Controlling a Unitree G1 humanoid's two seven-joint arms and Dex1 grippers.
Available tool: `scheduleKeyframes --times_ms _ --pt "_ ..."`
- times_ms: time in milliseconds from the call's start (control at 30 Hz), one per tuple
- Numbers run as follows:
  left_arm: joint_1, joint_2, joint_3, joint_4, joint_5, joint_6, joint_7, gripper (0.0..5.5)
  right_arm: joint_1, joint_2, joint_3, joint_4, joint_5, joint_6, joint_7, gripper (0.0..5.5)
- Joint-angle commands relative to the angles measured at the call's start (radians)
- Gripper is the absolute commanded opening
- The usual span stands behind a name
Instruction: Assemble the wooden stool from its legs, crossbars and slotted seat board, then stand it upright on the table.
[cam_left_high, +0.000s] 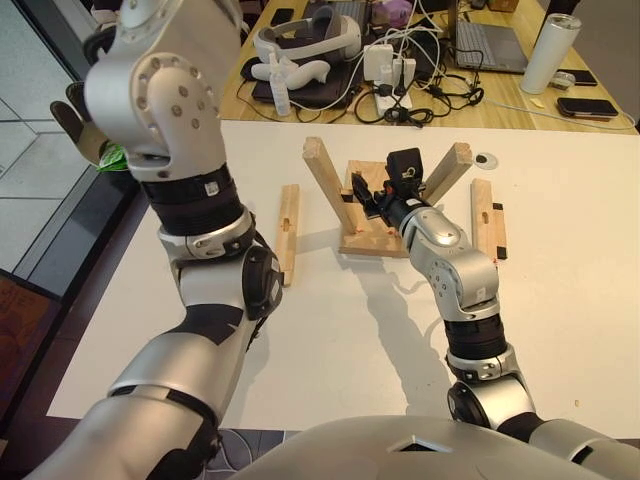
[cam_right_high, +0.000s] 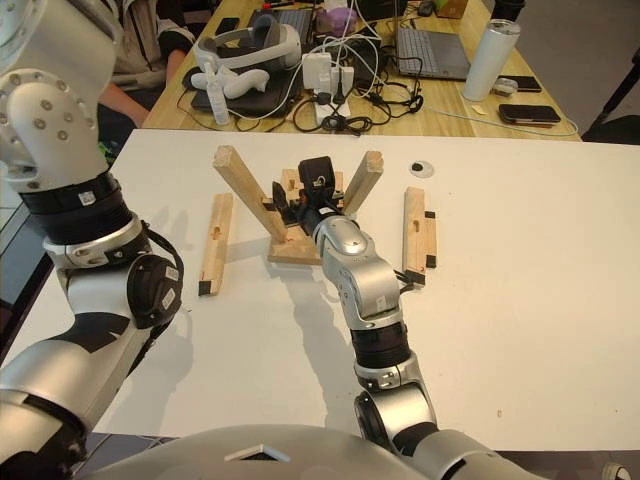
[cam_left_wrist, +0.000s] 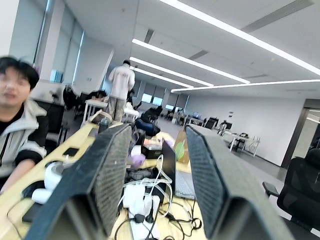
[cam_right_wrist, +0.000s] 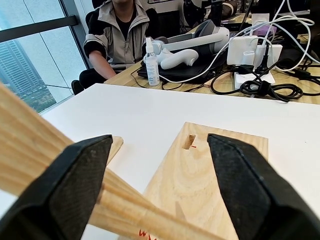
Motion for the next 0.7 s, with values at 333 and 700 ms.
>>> scheduleKeyframes --times_ms 333,700 --pt "0.677 0.024 -0.486 -0.202 0.034 0.271 -0.071 2.03 0.098 -0.028 -0.018 0.034 0.0 0.115 -0.023 3.55" --pt "0.301 -0.029 -0.145 -0.208 0.043 0.057 -0.033 2.03 0.095 -0.035 -0.037 0.039 0.001 0.116 -0.028 3.55"
